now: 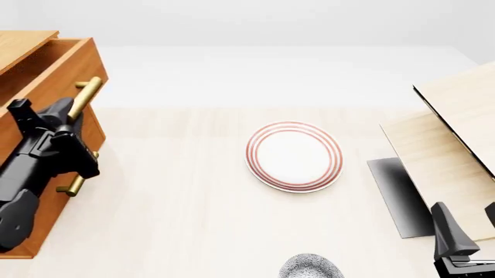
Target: Open the top drawer of the cabinet and put the bowl in it.
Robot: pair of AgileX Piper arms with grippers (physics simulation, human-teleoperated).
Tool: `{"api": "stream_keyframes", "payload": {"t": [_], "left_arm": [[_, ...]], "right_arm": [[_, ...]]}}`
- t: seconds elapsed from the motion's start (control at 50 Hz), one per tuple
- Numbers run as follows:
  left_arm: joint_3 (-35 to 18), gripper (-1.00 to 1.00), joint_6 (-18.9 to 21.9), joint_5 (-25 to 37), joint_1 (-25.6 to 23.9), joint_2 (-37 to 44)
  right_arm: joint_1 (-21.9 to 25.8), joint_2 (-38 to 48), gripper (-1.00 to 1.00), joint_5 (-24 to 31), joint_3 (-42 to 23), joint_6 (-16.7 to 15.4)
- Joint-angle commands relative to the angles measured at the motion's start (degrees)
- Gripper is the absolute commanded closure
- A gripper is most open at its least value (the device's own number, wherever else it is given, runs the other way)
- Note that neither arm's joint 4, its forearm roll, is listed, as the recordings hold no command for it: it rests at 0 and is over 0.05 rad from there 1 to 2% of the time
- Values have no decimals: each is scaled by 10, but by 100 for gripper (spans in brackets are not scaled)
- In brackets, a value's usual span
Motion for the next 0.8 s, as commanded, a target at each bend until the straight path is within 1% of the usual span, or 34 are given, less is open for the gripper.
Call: {"api": "stream_keyframes", "payload": {"t": [0.02, 0.2, 0.22, 0.28, 0.32, 0.44, 0.46, 0.54, 0.56, 0.64, 0.72, 0.76, 0.8], "left_arm": [[-25, 100, 4, 4, -43, 10], [-7, 100, 11, -19, -57, 12], [-9, 100, 10, -9, -59, 6], [-2, 100, 11, -10, -63, 2], [7, 100, 16, -24, -65, 5], [10, 100, 14, -19, -74, -5], [17, 100, 17, -33, -76, 0], [19, 100, 15, -32, -83, 2], [18, -100, 14, -32, -84, 1], [18, -100, 4, -15, -89, -21], [23, -100, 6, -15, -93, -27], [15, -100, -3, 10, -102, -41], [28, -100, 8, -14, -105, -39]], "right_arm": [[0, -1, -100, 0, 0, 0], [0, -1, -100, 0, 0, 0], [0, -1, -100, 0, 0, 0], [0, -1, -100, 0, 0, 0], [0, -1, -100, 0, 0, 0], [0, -1, -100, 0, 0, 0], [0, -1, -100, 0, 0, 0], [0, -1, -100, 0, 0, 0], [0, -1, -100, 0, 0, 0], [0, -1, -100, 0, 0, 0], [0, -1, -100, 0, 0, 0], [0, 0, -100, 0, 0, 0], [0, -1, -100, 0, 0, 0]]}}
